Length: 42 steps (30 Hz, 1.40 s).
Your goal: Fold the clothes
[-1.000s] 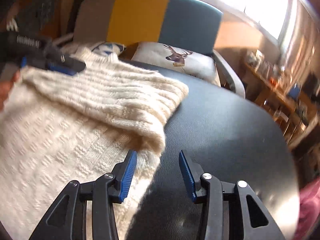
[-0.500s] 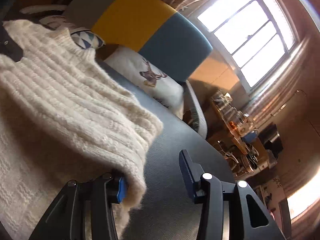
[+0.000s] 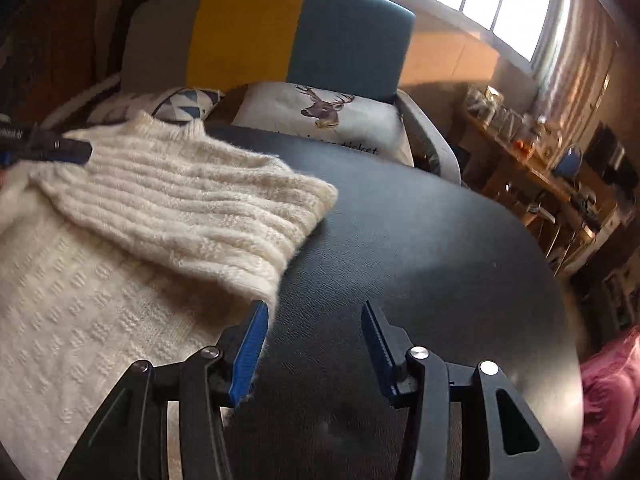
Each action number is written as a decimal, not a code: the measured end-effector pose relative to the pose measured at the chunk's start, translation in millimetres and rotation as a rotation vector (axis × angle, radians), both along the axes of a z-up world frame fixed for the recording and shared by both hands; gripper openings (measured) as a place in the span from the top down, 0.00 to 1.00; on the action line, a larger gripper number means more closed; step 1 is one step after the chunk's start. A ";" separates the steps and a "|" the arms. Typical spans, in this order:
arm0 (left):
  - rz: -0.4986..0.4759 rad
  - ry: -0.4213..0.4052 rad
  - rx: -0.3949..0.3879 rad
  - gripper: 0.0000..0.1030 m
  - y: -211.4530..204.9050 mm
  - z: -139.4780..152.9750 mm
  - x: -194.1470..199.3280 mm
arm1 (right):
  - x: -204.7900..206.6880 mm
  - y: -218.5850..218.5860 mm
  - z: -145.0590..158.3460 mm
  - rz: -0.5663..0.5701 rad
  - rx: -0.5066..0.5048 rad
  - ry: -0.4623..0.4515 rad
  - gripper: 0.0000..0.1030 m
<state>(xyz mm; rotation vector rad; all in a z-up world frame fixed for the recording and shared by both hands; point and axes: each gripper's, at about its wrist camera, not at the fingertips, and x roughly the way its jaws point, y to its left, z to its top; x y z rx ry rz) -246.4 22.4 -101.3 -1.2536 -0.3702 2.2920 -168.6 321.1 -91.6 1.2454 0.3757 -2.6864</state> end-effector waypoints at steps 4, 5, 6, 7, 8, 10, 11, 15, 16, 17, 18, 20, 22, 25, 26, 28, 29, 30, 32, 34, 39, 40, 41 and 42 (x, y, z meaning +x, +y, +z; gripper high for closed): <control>-0.123 0.027 0.008 0.61 55.2 6.8 1.0 | -21.6 35.4 21.6 -0.086 -0.216 -0.047 0.53; -0.154 0.029 0.008 0.61 71.3 6.6 1.4 | -34.7 41.6 23.2 -0.104 -0.297 -0.076 0.53; -0.180 0.031 0.010 0.61 85.9 6.1 2.1 | -50.5 45.6 21.9 -0.097 -0.377 -0.114 0.53; -0.204 0.034 0.011 0.61 100.1 5.5 3.0 | -61.9 45.3 20.3 -0.092 -0.438 -0.144 0.53; -0.222 0.034 0.010 0.61 111.7 4.1 4.1 | -75.4 44.0 16.2 -0.063 -0.516 -0.187 0.53; -0.256 0.033 0.006 0.61 133.5 0.8 6.3 | -102.2 40.4 5.4 0.003 -0.687 -0.282 0.53; -0.269 0.025 0.006 0.61 140.3 -2.3 7.0 | -112.5 37.0 -0.9 0.012 -0.731 -0.314 0.53; -0.320 -0.015 0.014 0.60 162.9 -16.5 9.5 | -141.9 17.9 -27.9 0.062 -0.760 -0.430 0.53; -0.332 -0.052 0.021 0.60 165.6 -25.0 10.7 | -146.8 14.4 -34.9 0.057 -0.742 -0.449 0.54; -0.345 -0.096 0.030 0.59 167.5 -35.0 12.2 | -151.1 13.3 -41.6 0.031 -0.710 -0.449 0.59; -0.358 -0.140 0.039 0.59 169.3 -45.0 13.6 | -154.5 14.2 -45.4 0.021 -0.710 -0.442 0.62; -0.340 -0.108 0.089 0.59 161.7 -51.2 20.3 | -158.6 16.7 -48.9 -0.006 -0.717 -0.429 0.69; -0.298 -0.138 0.151 0.59 152.0 -52.1 19.2 | -158.8 17.9 -50.3 -0.011 -0.721 -0.426 0.69; -0.230 -0.172 0.206 0.59 134.6 -46.9 19.1 | -156.1 20.2 -49.8 -0.019 -0.729 -0.419 0.69; -0.209 -0.162 0.216 0.59 125.9 -42.0 21.7 | -155.7 22.2 -48.9 -0.027 -0.733 -0.419 0.69; -0.143 -0.128 0.245 0.57 97.4 -29.0 28.6 | -152.1 17.0 -41.6 -0.024 -0.691 -0.399 0.67; -0.102 -0.116 0.264 0.55 78.6 -23.4 31.6 | -147.9 12.2 -35.0 -0.009 -0.655 -0.381 0.65; -0.044 -0.102 0.271 0.53 55.3 -18.6 34.3 | -143.6 5.8 -29.1 0.011 -0.621 -0.366 0.64; 0.091 -0.072 0.259 0.53 4.9 -10.5 39.6 | -132.4 -7.6 -17.1 0.062 -0.574 -0.338 0.63; 0.249 -0.047 0.227 0.51 -51.0 -5.9 45.2 | -120.8 -22.1 -9.1 0.114 -0.537 -0.329 0.63; 0.532 -0.066 0.147 0.44 -165.6 -9.9 44.6 | -105.0 -50.0 -21.1 0.159 -0.473 -0.375 0.59; 0.554 -0.083 0.140 0.44 -179.1 -12.8 40.9 | -104.7 -51.5 -26.4 0.147 -0.478 -0.387 0.59; 0.553 -0.095 0.147 0.43 -188.5 -14.7 36.8 | -104.4 -52.9 -31.7 0.133 -0.484 -0.398 0.59; 0.532 -0.107 0.158 0.42 -194.0 -20.9 36.8 | -103.7 -52.3 -32.8 0.123 -0.495 -0.393 0.59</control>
